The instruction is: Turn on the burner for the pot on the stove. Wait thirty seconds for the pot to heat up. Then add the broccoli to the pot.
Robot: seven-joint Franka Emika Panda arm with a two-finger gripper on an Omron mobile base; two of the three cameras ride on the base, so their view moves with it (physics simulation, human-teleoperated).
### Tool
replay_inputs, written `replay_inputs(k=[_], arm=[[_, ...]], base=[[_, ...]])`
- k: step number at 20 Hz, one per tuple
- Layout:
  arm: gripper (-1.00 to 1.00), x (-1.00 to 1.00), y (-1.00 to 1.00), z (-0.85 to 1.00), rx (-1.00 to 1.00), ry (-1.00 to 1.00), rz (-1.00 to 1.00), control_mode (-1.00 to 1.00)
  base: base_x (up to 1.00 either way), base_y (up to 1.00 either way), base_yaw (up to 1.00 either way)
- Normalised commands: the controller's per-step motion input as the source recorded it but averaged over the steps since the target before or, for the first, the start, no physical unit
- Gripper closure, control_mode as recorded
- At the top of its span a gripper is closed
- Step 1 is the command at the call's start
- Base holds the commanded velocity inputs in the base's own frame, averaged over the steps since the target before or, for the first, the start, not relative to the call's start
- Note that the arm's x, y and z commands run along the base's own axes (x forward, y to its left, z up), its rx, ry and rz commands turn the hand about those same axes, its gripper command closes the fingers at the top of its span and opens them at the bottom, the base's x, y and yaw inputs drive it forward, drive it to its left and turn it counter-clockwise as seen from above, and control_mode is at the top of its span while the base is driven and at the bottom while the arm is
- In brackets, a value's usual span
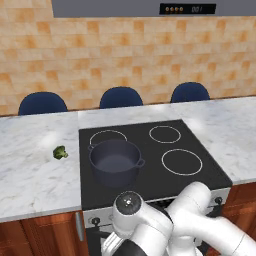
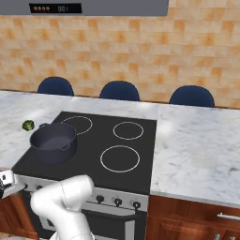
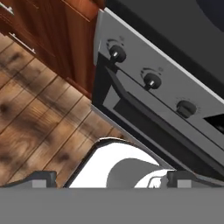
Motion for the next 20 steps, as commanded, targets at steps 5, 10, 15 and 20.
replay_inputs(k=[5,10,15,20], arm=[[-1.00,0.00,0.04,-0.52,0.16,-0.35,0.00,-1.00],[-1.00,0.00,0.00,-0.47,0.22,-0.34,0.00,-1.00],[-1.00,-0.05,0.00,-0.25,0.27,-0.33,0.00,-1.00],[-1.00,-0.19,-0.02,-0.02,0.39,-0.28,0.00,-1.00]], base=[[0.00,0.00,0.00],[0.00,0.00,0.00],[0.00,0.00,0.00],[0.00,0.00,0.00]])
